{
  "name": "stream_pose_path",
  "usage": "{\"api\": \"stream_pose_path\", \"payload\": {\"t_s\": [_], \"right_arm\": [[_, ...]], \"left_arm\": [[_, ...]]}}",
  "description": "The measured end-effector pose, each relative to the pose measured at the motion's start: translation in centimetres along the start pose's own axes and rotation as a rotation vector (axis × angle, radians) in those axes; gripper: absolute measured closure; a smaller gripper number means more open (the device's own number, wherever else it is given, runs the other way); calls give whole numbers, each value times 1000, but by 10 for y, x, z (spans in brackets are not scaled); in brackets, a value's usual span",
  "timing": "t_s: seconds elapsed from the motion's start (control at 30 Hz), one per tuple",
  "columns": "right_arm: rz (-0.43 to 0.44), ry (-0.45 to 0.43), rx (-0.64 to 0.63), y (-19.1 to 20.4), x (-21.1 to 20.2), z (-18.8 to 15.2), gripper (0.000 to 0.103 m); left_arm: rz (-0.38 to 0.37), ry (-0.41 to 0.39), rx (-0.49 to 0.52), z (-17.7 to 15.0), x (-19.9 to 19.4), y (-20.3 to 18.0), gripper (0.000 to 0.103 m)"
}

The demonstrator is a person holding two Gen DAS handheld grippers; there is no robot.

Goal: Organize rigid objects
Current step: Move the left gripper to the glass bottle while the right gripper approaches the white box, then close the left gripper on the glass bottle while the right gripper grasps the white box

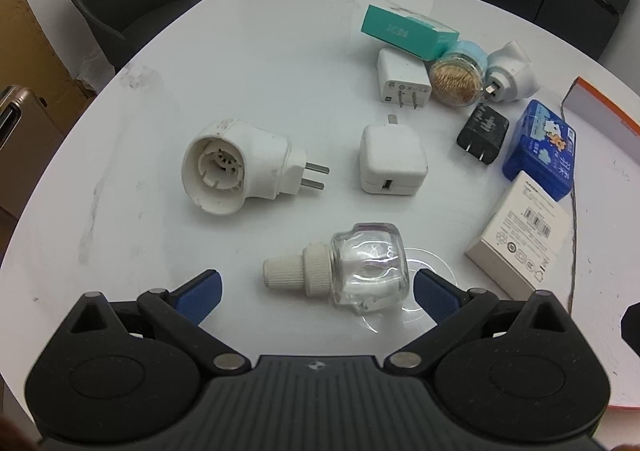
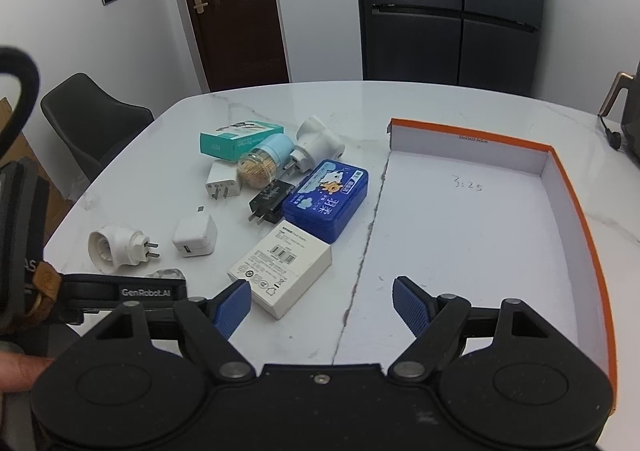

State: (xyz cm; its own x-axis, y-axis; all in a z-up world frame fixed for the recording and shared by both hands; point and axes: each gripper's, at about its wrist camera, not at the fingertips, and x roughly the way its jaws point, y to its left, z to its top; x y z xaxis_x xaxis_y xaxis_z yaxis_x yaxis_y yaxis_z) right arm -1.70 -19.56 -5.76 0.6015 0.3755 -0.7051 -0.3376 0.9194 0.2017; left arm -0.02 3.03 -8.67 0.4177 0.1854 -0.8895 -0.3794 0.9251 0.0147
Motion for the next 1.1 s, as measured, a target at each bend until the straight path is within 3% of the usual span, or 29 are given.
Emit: {"api": "stream_pose_path", "payload": {"t_s": [0.1, 0.13, 0.2, 0.3, 0.67, 1.1], "right_arm": [[8, 10, 5, 3, 4, 1, 12], [13, 15, 8, 4, 5, 2, 12], [16, 22, 11, 6, 7, 2, 12], [16, 31, 18, 9, 10, 3, 12], [18, 60, 73, 19, 22, 5, 12], [-46, 136, 351, 30, 68, 25, 11]], "left_arm": [[-26, 2, 16, 0, 5, 2, 13], [-39, 11, 24, 0, 9, 2, 24], [-38, -9, 54, -2, 9, 1, 30], [-62, -40, 78, -4, 7, 4, 47], [-137, -116, 180, -18, -6, 20, 47], [-204, -196, 182, -8, -39, 43, 47]]}}
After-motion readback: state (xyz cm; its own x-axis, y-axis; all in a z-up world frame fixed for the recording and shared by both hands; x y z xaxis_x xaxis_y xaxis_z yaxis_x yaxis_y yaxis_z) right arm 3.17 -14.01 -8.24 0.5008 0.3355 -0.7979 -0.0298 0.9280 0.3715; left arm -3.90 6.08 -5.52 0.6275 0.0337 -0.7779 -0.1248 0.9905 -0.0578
